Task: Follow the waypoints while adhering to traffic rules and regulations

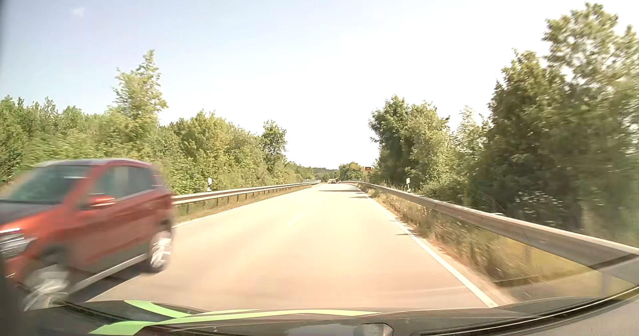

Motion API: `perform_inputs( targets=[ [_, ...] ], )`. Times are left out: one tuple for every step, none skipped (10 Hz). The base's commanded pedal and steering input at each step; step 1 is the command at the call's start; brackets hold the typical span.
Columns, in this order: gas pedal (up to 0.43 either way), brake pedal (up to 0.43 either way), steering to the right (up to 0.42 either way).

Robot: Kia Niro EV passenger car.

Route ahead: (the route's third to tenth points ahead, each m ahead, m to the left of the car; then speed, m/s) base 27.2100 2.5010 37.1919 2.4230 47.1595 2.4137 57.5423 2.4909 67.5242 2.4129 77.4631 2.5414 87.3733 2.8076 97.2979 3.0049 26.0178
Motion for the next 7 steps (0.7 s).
perform_inputs(
  targets=[
    [0.079, 0.000, 0.000],
    [0.110, 0.000, 0.003],
    [0.138, 0.000, 0.003],
    [0.169, 0.000, 0.003],
    [0.177, 0.000, 0.003],
    [0.177, 0.000, 0.002],
    [0.189, 0.000, 0.001]
  ],
)
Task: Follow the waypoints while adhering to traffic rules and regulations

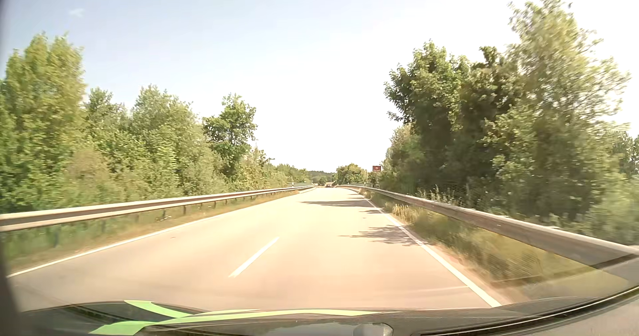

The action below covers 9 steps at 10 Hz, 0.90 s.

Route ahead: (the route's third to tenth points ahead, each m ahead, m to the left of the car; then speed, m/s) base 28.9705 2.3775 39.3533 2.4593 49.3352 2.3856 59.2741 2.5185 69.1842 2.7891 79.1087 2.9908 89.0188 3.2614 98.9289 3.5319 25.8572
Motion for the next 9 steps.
perform_inputs(
  targets=[
    [0.189, 0.000, 0.001],
    [0.189, 0.000, 0.000],
    [0.189, 0.000, 0.000],
    [0.169, 0.000, 0.000],
    [0.118, 0.000, -0.001],
    [0.110, 0.000, -0.003],
    [0.110, 0.000, -0.005],
    [0.118, 0.000, -0.005],
    [0.138, 0.000, -0.005]
  ],
)
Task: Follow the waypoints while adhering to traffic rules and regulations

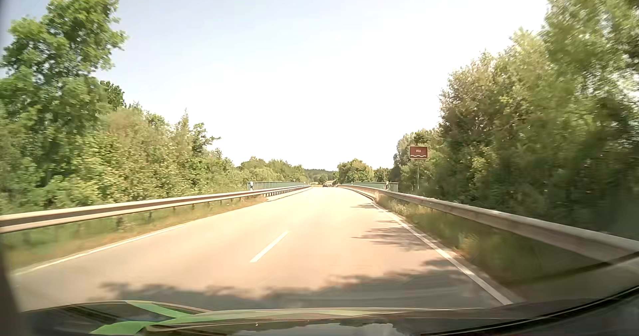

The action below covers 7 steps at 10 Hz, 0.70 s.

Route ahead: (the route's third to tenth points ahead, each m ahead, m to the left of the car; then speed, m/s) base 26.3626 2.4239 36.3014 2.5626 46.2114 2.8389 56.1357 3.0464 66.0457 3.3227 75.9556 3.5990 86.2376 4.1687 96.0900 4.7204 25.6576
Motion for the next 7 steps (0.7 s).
perform_inputs(
  targets=[
    [0.157, 0.000, -0.004],
    [0.157, 0.000, -0.004],
    [0.157, 0.000, -0.004],
    [0.157, 0.000, -0.004],
    [0.157, 0.000, -0.004],
    [0.150, 0.000, -0.004],
    [0.138, 0.000, -0.004]
  ],
)
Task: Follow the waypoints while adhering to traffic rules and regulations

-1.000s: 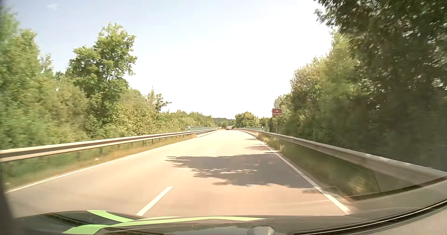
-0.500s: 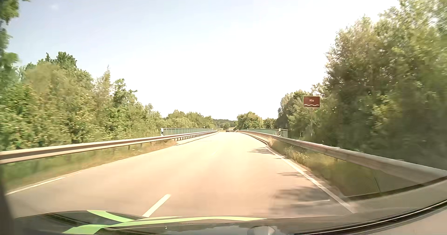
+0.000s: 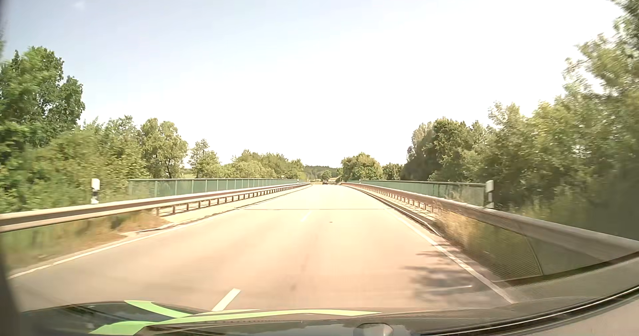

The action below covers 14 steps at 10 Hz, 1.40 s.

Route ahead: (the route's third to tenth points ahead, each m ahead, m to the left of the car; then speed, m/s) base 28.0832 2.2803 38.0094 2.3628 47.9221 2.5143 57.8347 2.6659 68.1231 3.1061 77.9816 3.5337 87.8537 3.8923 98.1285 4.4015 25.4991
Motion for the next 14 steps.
perform_inputs(
  targets=[
    [0.138, 0.000, -0.004],
    [0.138, 0.000, -0.004],
    [0.169, 0.000, -0.004],
    [0.209, 0.000, -0.003],
    [0.240, 0.000, -0.002],
    [0.240, 0.000, -0.002],
    [0.240, 0.000, -0.002],
    [0.240, 0.000, -0.002],
    [0.240, 0.000, -0.002],
    [0.240, 0.000, -0.003],
    [0.220, 0.000, -0.004],
    [0.220, 0.000, -0.005],
    [0.220, 0.000, -0.005],
    [0.220, 0.000, -0.005]
  ],
)
